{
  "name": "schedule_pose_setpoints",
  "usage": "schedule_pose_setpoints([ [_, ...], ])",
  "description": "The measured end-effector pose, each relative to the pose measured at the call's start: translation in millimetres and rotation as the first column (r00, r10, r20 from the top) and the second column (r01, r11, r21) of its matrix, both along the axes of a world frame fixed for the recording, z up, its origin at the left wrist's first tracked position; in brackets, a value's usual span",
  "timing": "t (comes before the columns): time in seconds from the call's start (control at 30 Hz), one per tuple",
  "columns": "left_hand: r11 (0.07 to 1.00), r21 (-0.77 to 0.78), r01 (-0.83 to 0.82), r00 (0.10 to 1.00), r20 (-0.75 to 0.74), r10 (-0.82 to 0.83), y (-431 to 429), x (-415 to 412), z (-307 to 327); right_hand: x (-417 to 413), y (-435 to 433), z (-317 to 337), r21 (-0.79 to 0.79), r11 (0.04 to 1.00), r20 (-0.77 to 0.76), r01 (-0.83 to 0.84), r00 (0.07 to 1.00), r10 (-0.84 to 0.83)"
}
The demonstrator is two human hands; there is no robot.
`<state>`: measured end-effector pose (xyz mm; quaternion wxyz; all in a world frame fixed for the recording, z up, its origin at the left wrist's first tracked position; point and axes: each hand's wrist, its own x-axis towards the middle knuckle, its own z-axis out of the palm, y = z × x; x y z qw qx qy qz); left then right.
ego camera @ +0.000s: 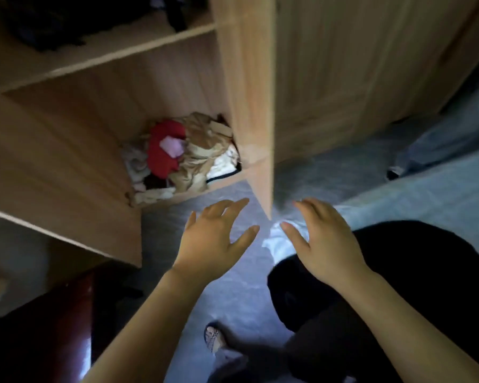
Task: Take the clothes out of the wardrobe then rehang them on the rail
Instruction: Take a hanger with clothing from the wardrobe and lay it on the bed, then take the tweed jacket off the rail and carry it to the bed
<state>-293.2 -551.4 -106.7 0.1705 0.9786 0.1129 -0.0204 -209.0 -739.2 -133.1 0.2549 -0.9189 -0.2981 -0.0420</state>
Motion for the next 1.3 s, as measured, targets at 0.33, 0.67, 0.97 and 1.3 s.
schedule_pose_setpoints([
  [0.33, 0.947, 0.151, -0.283, 0.921, 0.318, 0.225, 271, -11, 118, 38, 307, 110, 0.122, 0.948, 0.27, -0.294, 0.929, 0.253],
  [0.67, 0.898, 0.28, -0.34, 0.776, 0.622, 0.1, 459, 96, 255, 157, 499, 263, 0.214, 0.881, 0.547, -0.422, 0.799, 0.249],
  [0.97, 0.867, 0.349, -0.357, 0.695, 0.719, -0.002, 616, 268, 386, 327, 655, 419, 0.181, 0.878, 0.753, -0.443, 0.637, 0.166],
  [1.3, 0.877, 0.337, -0.343, 0.568, 0.818, -0.091, 761, 447, 507, 482, 766, 573, 0.121, 0.952, 0.886, -0.281, 0.463, 0.024],
])
